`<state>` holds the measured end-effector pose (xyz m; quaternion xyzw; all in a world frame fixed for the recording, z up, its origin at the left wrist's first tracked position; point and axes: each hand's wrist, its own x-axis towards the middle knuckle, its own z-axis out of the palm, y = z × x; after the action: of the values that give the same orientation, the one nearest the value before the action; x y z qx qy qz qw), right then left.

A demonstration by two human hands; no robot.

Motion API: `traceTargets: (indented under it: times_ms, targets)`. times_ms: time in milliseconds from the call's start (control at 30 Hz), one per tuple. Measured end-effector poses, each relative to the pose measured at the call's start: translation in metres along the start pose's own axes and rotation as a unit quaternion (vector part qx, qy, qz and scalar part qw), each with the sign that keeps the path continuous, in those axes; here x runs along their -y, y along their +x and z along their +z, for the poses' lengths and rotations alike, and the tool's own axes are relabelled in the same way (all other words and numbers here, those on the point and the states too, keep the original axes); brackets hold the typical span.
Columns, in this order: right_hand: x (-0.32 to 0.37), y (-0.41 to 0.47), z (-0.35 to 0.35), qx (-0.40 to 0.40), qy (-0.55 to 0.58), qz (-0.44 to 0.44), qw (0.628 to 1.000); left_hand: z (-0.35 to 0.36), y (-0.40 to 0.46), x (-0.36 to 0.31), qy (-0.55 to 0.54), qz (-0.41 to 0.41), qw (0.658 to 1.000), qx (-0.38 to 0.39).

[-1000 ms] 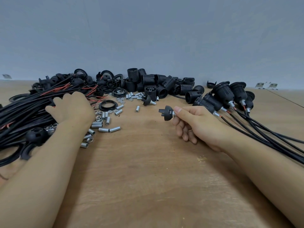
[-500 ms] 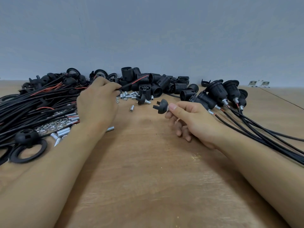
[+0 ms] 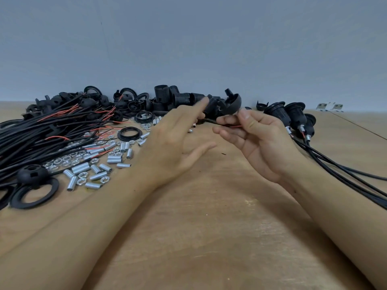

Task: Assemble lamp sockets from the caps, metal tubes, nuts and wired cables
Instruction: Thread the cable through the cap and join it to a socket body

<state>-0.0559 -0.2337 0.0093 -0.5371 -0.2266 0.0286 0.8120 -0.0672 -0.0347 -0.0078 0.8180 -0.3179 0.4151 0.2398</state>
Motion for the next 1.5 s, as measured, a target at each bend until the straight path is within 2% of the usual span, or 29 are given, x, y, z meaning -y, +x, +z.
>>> traceTargets:
  times_ms: [67, 200, 267, 333, 433, 567, 700, 900, 967, 1067, 1133, 1200, 1267, 1400, 1433, 1500]
  targets:
    - [-0.001, 0.001, -0.003, 0.017, -0.033, -0.007, 0.999, -0.002, 0.000, -0.005, -0.053, -0.027, 0.998, 0.017]
    - [-0.009, -0.006, -0.001, 0.072, -0.210, -0.062, 0.973, -0.001, 0.001, -0.008, -0.084, 0.008, 0.996, 0.013]
    - [-0.008, -0.007, 0.003, 0.077, -0.234, -0.075, 0.966, 0.000, 0.001, -0.009, -0.088, 0.008, 0.996, -0.008]
    - [-0.004, -0.005, 0.004, 0.032, -0.197, -0.081, 0.976, 0.000, 0.001, -0.009, -0.098, -0.014, 0.993, -0.062]
    - [0.007, 0.003, -0.002, -0.097, -0.111, -0.106, 0.983, -0.003, 0.002, -0.004, -0.119, -0.084, 0.982, -0.122]
    - [0.030, 0.010, -0.018, -0.208, 0.078, -0.078, 0.972, -0.002, -0.006, 0.003, -0.131, -0.141, 0.981, -0.008]
    - [0.035, 0.010, -0.024, -0.241, 0.201, -0.066, 0.947, 0.004, -0.007, 0.007, -0.126, -0.227, 0.965, 0.025]
    - [0.041, 0.010, -0.031, -0.260, 0.276, -0.037, 0.925, 0.001, -0.007, 0.016, 0.019, -0.313, 0.950, -0.012]
    - [0.044, 0.009, -0.035, -0.263, 0.309, -0.036, 0.913, -0.002, -0.007, 0.016, 0.017, -0.302, 0.953, 0.007]
    - [0.046, 0.011, -0.037, -0.269, 0.339, -0.043, 0.900, -0.003, -0.008, 0.010, 0.012, -0.259, 0.962, 0.088]
    - [0.045, 0.012, -0.038, -0.257, 0.298, -0.041, 0.919, 0.000, -0.009, 0.010, -0.003, -0.245, 0.965, 0.098]
    - [0.040, 0.012, -0.033, -0.200, 0.161, -0.009, 0.967, 0.001, -0.009, 0.011, -0.026, -0.215, 0.974, 0.070]
    - [0.028, 0.010, -0.020, -0.124, 0.006, 0.050, 0.991, -0.001, -0.008, 0.010, -0.058, -0.158, 0.984, 0.060]
    - [0.001, -0.001, 0.001, 0.003, -0.155, 0.101, 0.983, 0.003, -0.007, 0.001, -0.126, -0.087, 0.984, 0.091]
    - [-0.002, -0.002, 0.003, 0.018, -0.177, 0.110, 0.978, 0.004, -0.007, -0.002, -0.148, -0.096, 0.981, 0.077]
    - [-0.001, -0.001, 0.003, 0.017, -0.192, 0.123, 0.974, 0.005, -0.006, -0.007, -0.205, -0.183, 0.960, 0.055]
